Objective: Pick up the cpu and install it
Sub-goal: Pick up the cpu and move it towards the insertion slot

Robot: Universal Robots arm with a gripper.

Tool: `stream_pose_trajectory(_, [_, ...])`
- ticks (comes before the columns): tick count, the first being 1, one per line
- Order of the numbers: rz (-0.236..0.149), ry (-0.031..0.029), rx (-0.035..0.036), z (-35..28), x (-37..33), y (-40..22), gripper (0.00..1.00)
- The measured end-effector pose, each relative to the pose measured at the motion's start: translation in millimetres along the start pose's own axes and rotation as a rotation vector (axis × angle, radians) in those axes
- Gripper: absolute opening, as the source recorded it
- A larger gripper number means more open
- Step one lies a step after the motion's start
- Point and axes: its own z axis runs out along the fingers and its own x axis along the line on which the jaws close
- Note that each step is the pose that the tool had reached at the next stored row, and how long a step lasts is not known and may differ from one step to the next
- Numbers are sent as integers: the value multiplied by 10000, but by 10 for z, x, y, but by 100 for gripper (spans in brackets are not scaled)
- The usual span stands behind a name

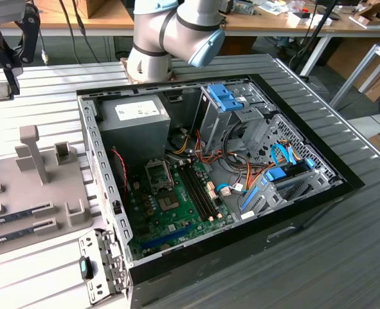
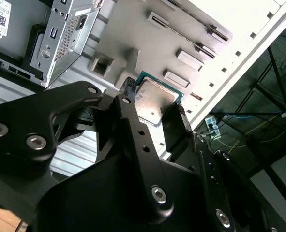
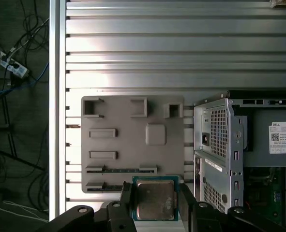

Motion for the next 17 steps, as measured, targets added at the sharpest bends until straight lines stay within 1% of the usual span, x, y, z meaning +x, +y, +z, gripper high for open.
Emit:
stream_pose_trajectory(7, [0,1,0,14,-77,-1,47])
stream_pose_trajectory(17, [0,0,0,35,-162,-3,47])
